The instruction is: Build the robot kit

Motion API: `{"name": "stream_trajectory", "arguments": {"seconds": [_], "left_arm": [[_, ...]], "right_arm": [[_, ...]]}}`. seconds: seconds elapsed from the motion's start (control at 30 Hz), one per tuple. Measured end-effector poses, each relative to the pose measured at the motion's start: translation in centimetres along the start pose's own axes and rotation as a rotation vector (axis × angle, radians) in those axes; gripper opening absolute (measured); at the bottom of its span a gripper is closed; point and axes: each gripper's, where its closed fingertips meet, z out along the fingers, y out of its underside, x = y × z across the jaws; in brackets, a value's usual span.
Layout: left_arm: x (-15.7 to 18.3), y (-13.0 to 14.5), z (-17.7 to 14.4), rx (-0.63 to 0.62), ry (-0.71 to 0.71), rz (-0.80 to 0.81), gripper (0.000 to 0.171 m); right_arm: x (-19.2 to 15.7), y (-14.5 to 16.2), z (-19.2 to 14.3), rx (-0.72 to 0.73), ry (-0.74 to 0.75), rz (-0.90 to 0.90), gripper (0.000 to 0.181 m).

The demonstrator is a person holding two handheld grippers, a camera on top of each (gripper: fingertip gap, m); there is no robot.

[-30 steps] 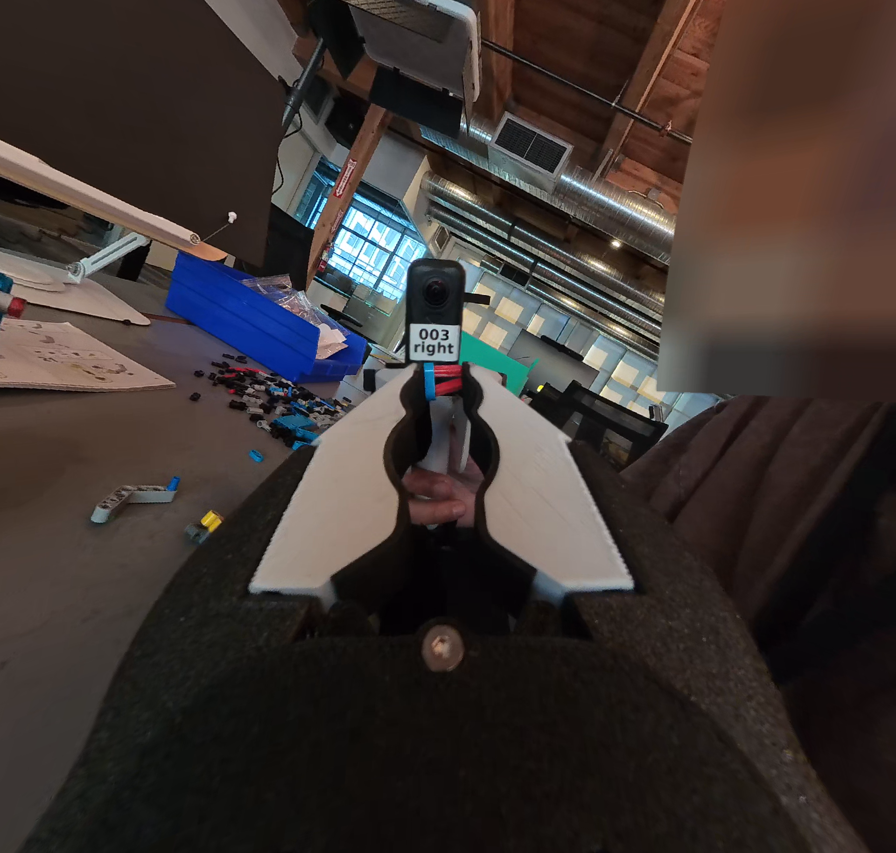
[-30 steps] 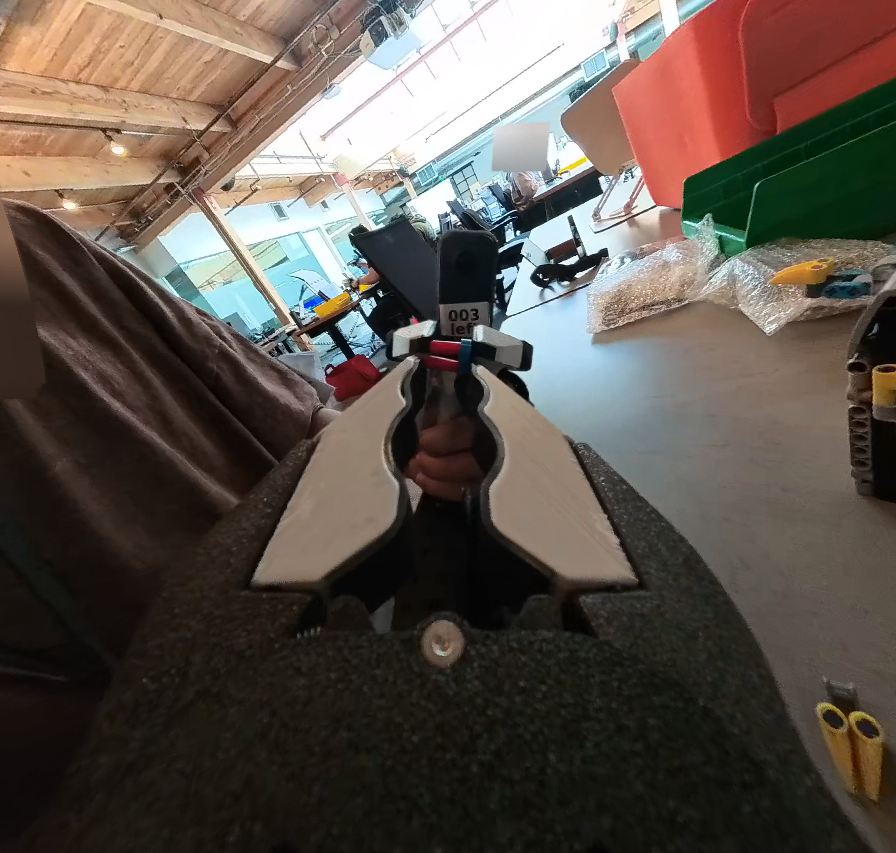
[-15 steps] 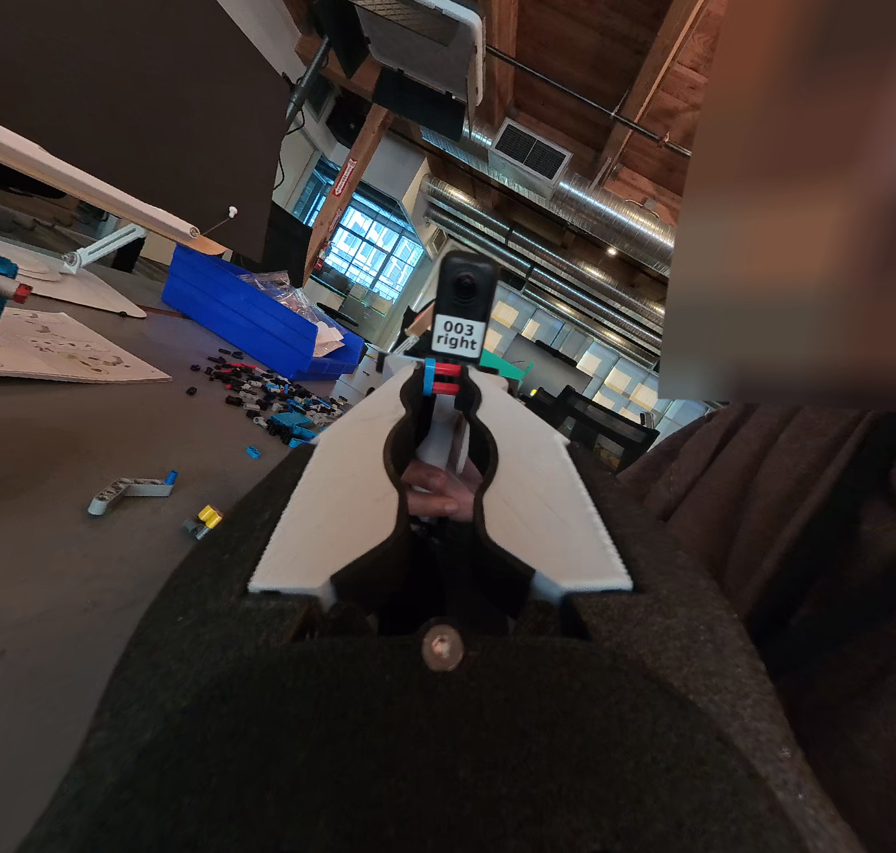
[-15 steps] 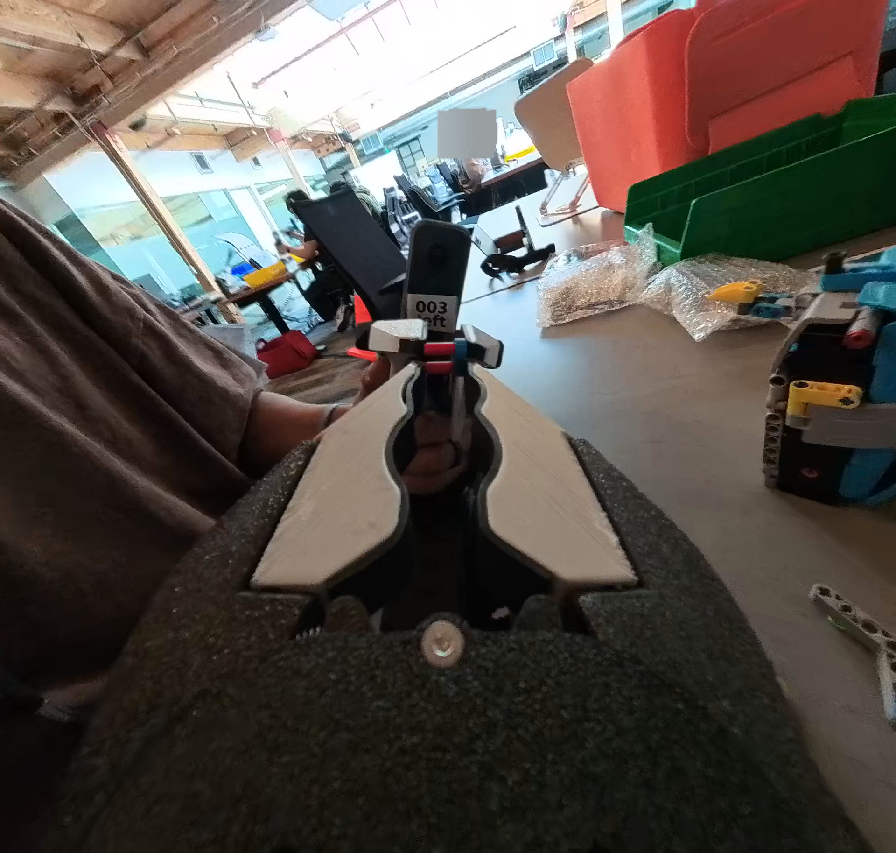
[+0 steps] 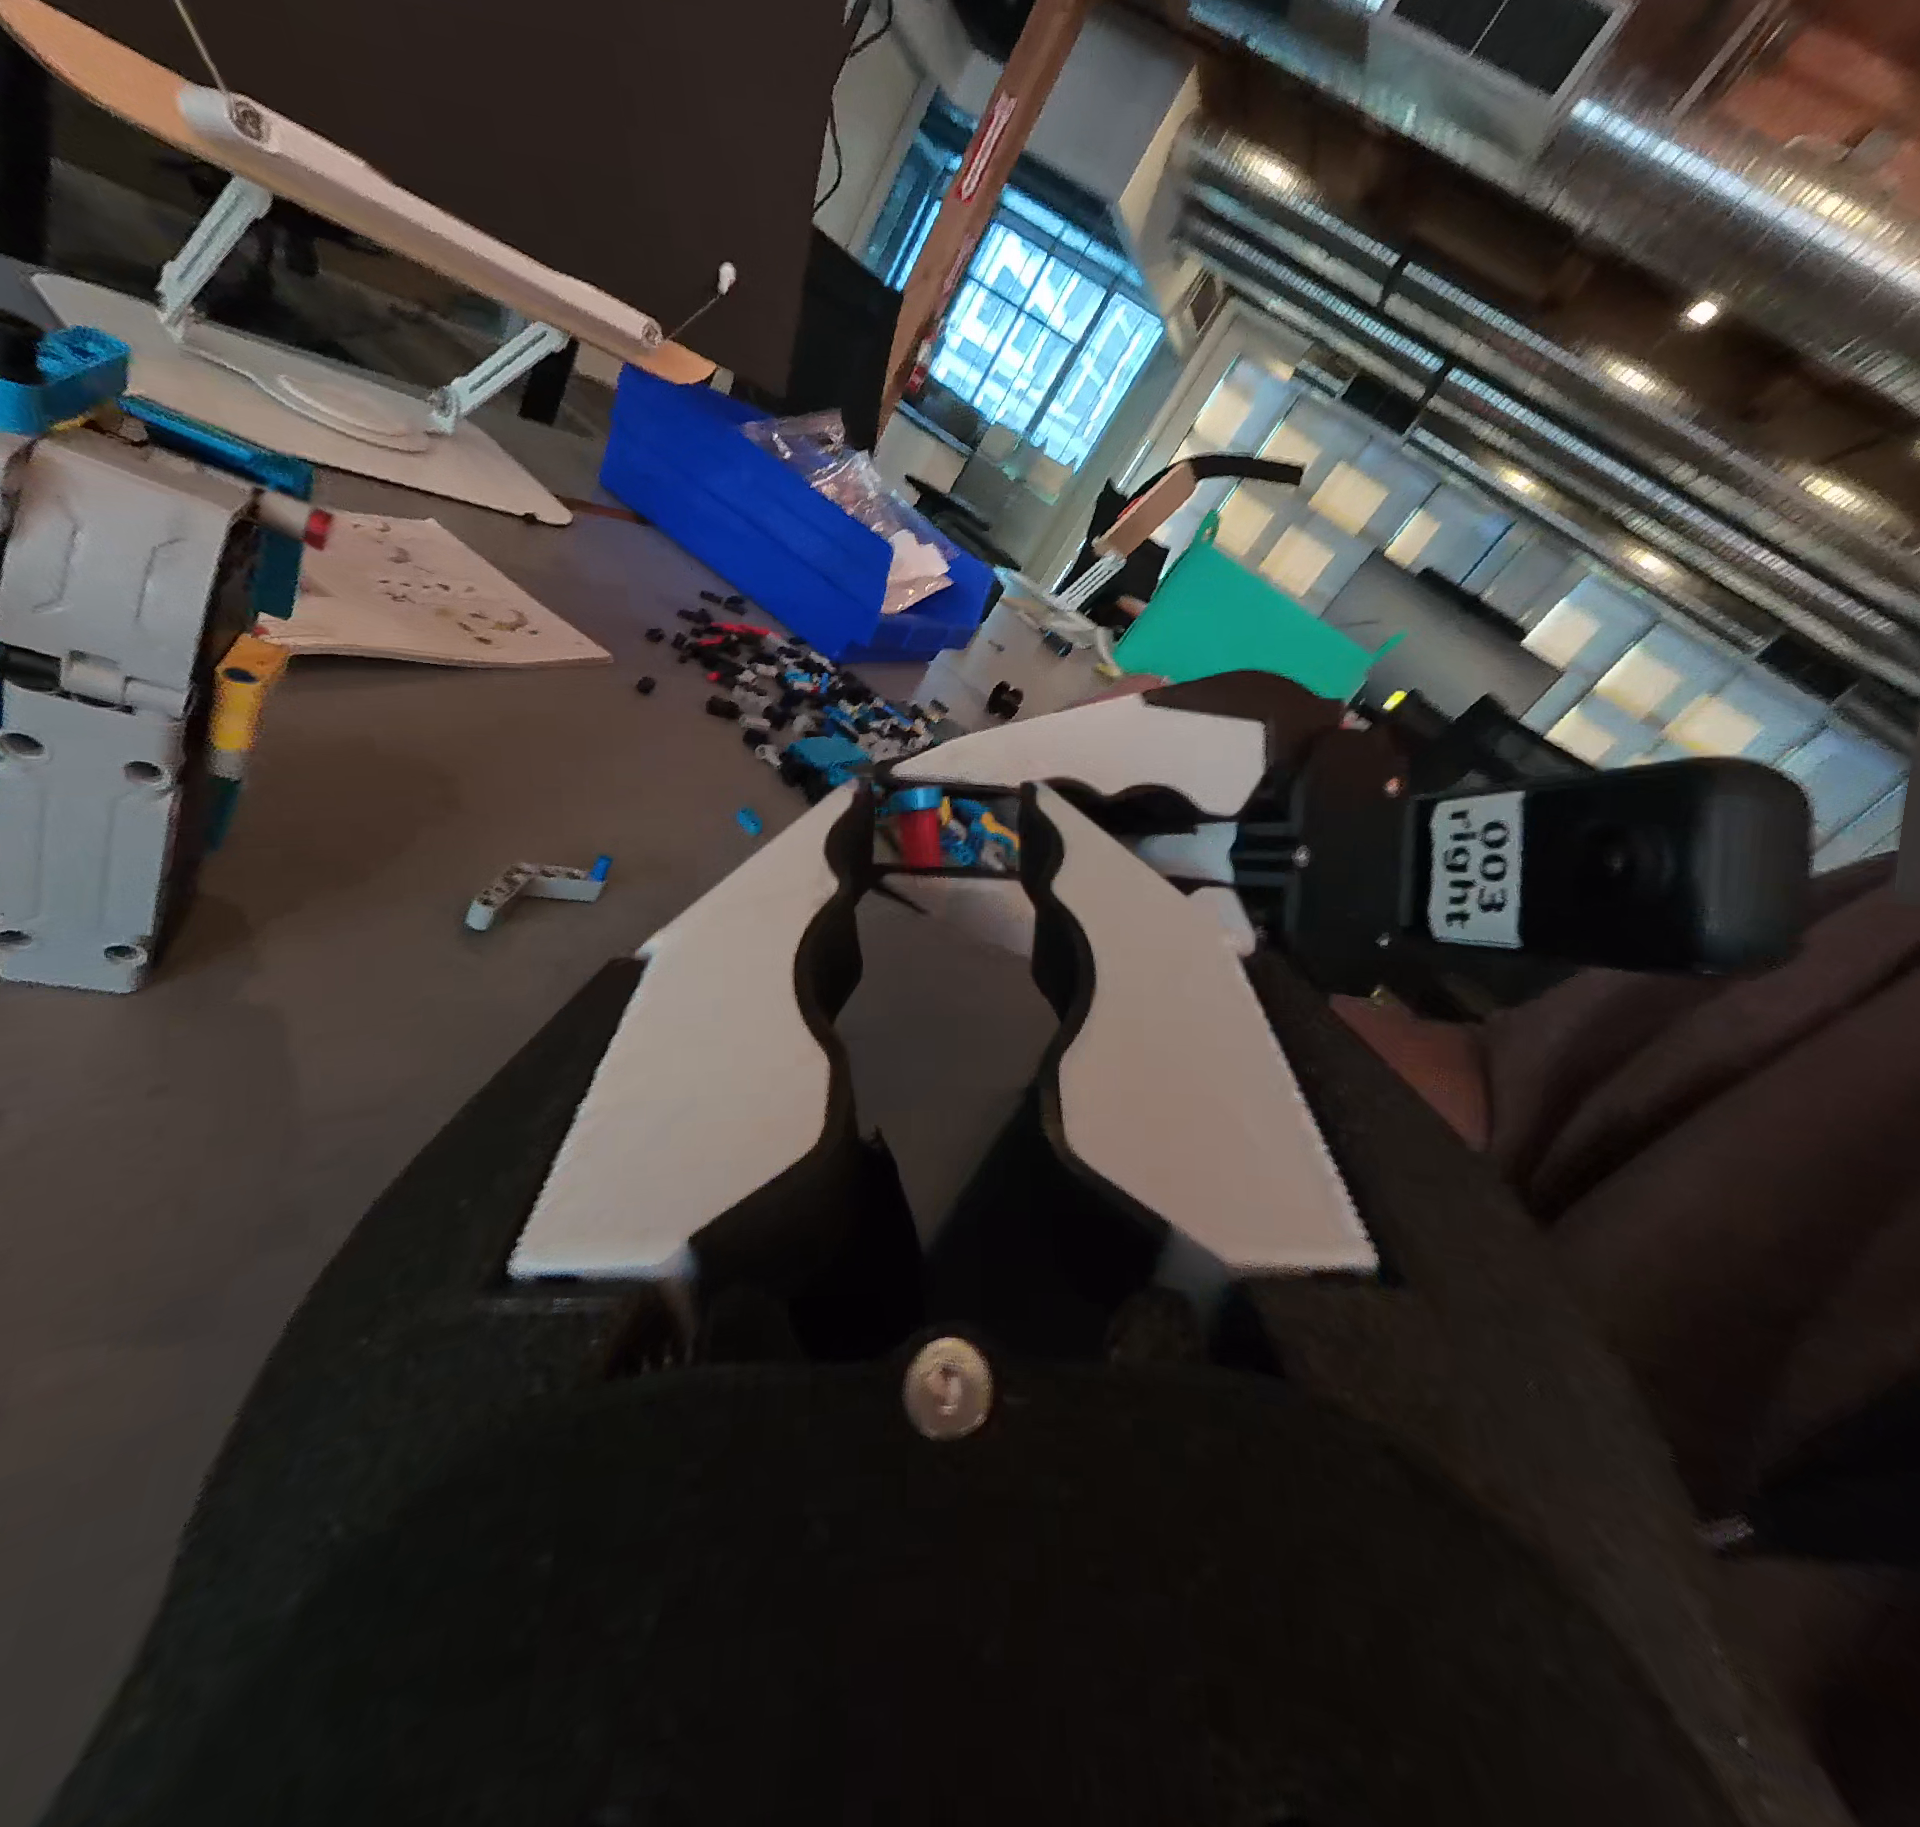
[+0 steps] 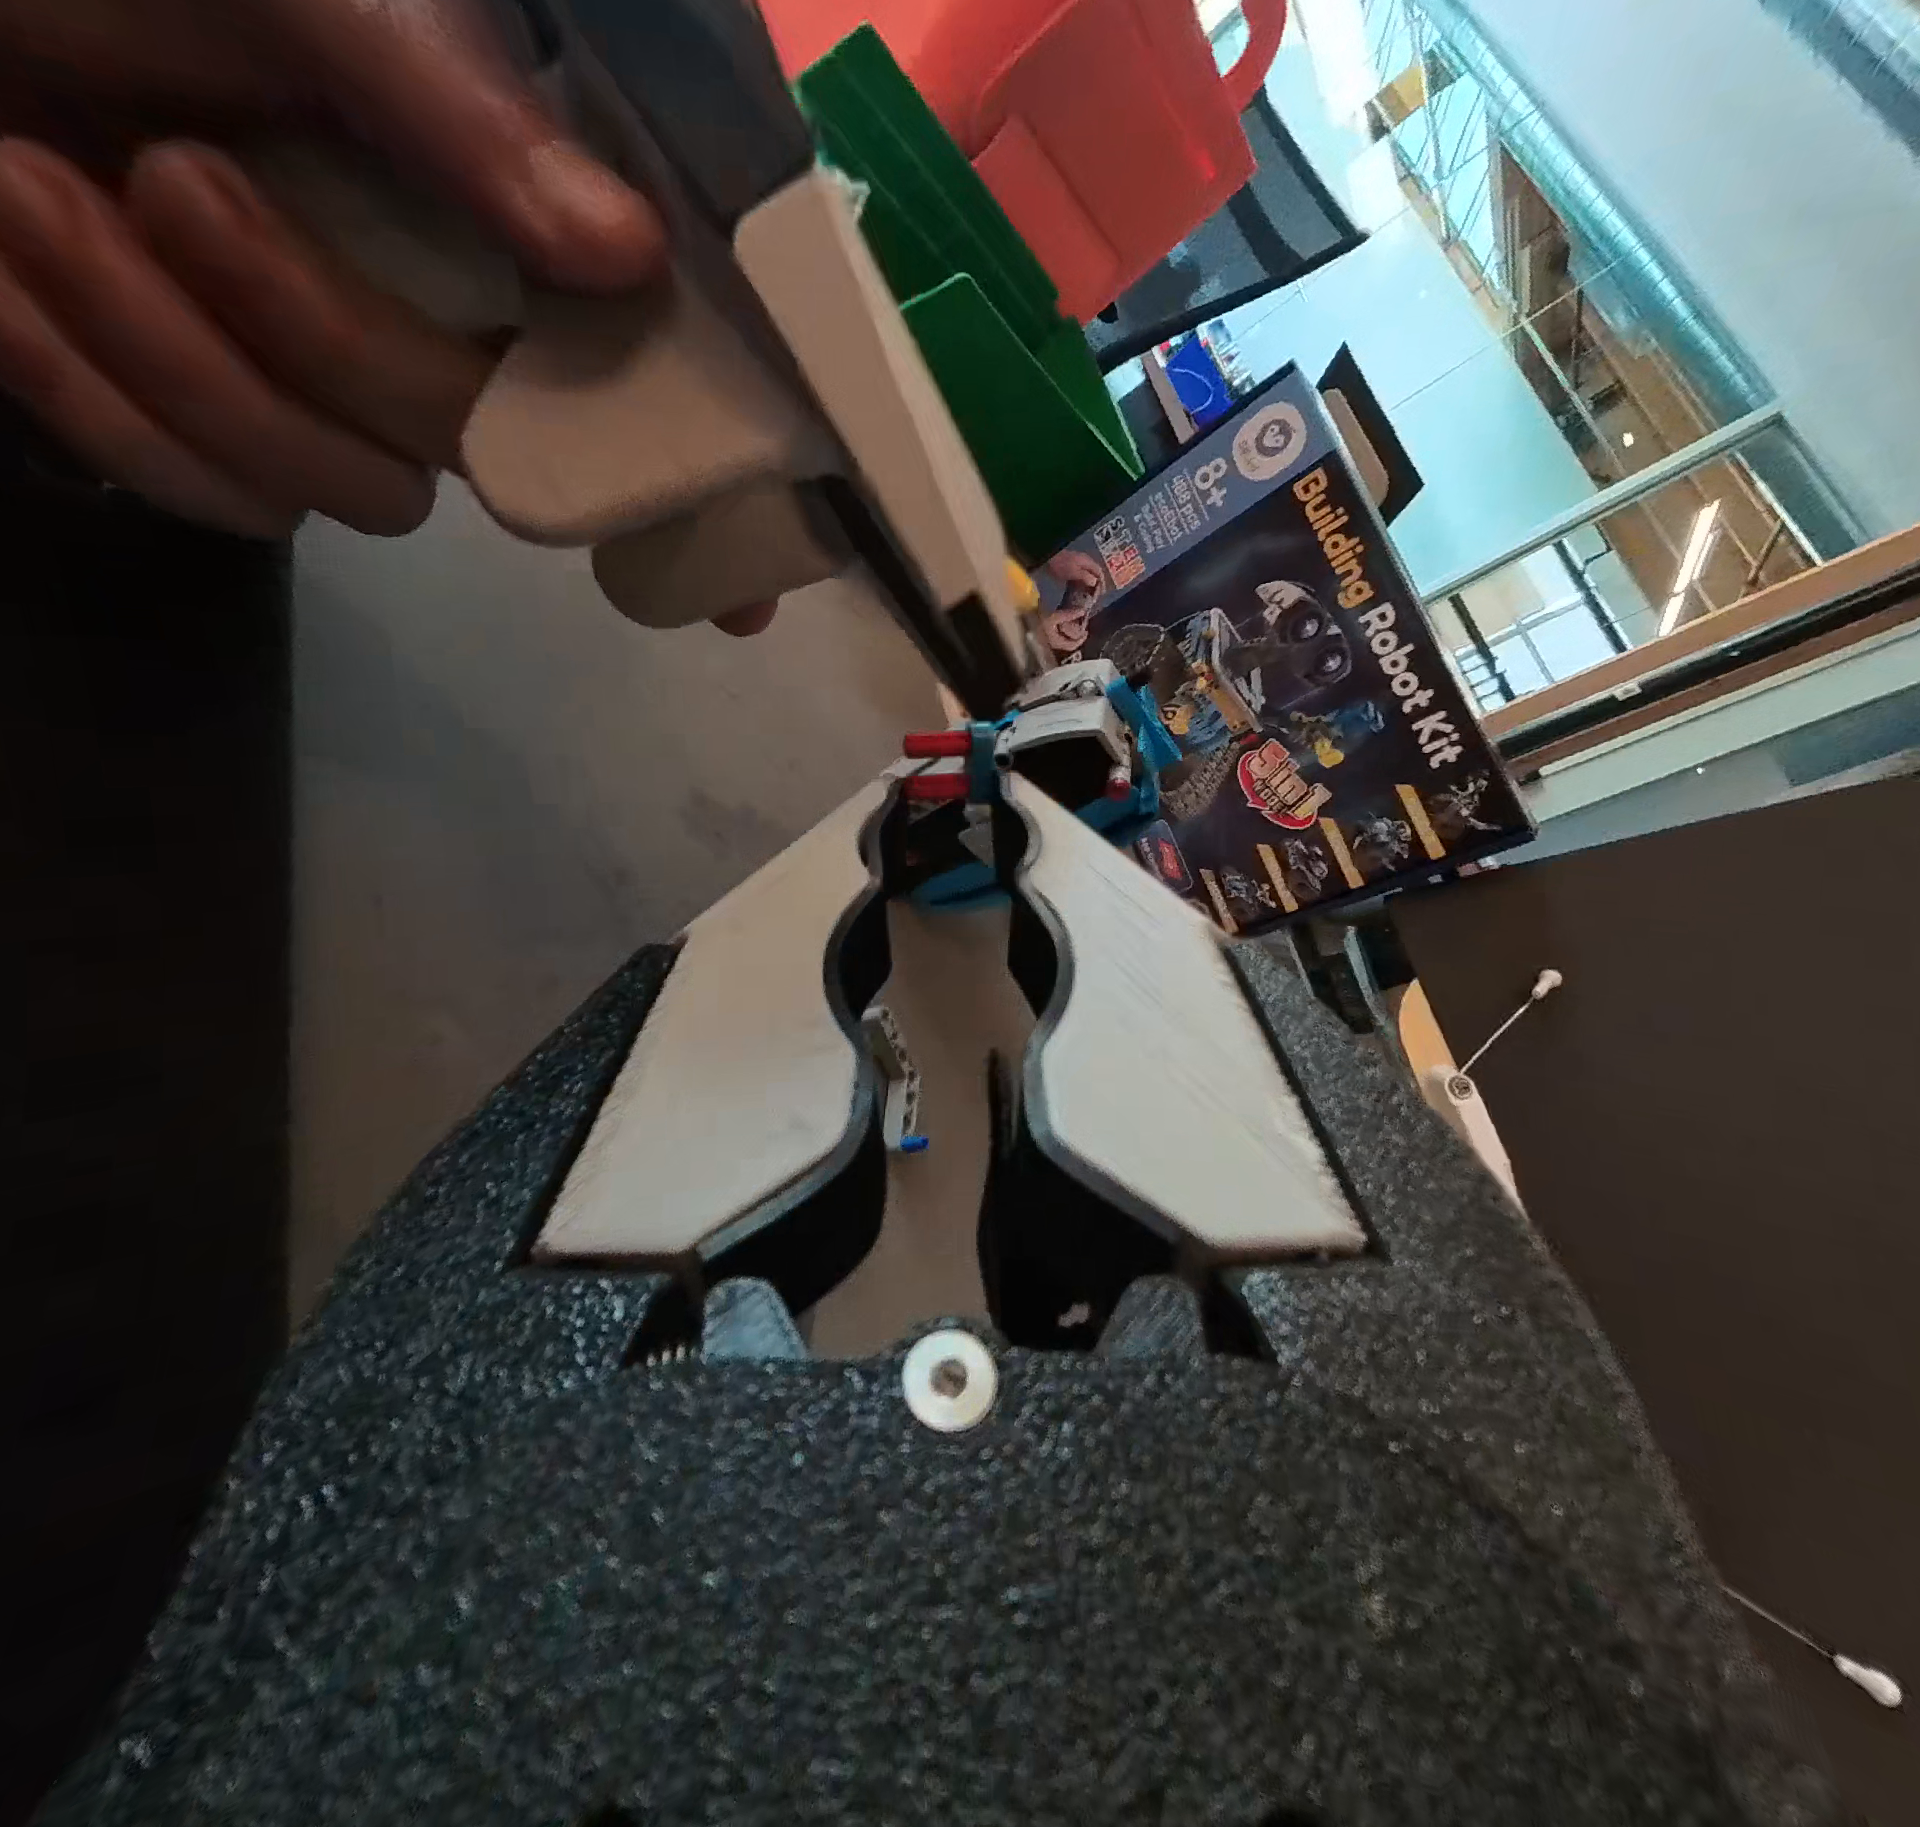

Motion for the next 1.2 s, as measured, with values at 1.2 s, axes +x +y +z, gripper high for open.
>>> {"name": "stream_trajectory", "arguments": {"seconds": [1.2], "left_arm": [[1.1, 1.4, -1.5, -0.055, 0.123, 0.075, 0.005]], "right_arm": [[3.1, 13.6, 0.6, -0.132, -0.229, 1.077, 0.027]]}}
